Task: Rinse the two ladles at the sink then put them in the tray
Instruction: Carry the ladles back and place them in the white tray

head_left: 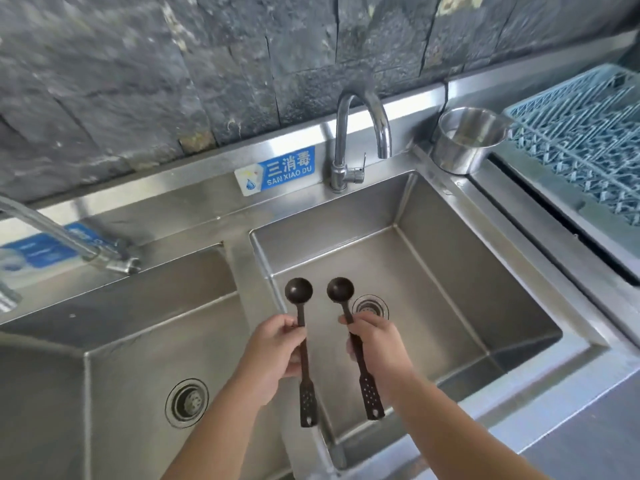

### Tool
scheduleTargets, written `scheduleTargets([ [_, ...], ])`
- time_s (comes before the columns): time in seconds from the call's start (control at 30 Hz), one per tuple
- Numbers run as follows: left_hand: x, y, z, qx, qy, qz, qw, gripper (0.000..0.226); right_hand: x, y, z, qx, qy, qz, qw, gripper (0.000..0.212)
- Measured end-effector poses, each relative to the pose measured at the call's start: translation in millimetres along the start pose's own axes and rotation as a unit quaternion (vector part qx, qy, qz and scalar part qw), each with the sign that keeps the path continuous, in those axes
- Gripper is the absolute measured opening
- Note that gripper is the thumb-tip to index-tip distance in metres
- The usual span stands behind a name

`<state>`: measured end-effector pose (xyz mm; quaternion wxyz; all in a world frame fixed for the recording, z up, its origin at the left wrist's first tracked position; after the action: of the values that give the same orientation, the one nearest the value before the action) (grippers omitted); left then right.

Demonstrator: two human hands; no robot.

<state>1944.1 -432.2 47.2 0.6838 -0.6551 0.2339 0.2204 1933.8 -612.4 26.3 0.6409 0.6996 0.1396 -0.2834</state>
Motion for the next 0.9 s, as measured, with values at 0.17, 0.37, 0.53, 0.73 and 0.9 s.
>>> scheduleTargets([
  [0.17,-56,6,44,0.028,-0.009,-0.034,0.999,0.026,-67,2,-32,0.022,0.022,0.041,0.999,0.021],
  [0.37,-113,17,63,0.037,0.043,-0.081,0.995,0.026,-148,-18,-41,0.051,-0.039,0.086,0.994,0.014],
  [0.53,-165,30,49,0.095,0.131,-0.105,0.981,0.023,-221,-54,-22,0.090,-0.119,0.116,0.982,0.014],
  [0.73,-243,61,-10,0.164,0.255,-0.108,0.947,0.010,-322,-113,41,0.165,-0.238,0.140,0.947,0.008],
  [0.9,-328,103,-80,0.223,0.381,-0.105,0.891,0.016,-423,-169,102,0.218,-0.355,0.146,0.897,0.007],
])
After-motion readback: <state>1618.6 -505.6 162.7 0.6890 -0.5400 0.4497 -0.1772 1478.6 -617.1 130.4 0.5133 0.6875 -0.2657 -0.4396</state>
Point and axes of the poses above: each hand's wrist, its own x-axis towards the middle knuckle, its own z-axis out of the back of the hand, y = z × x, the point moved 4 cm from there along x, towards the middle knuckle, and after that the axes turned 3 degrees about -y, right-handed, at the moved point
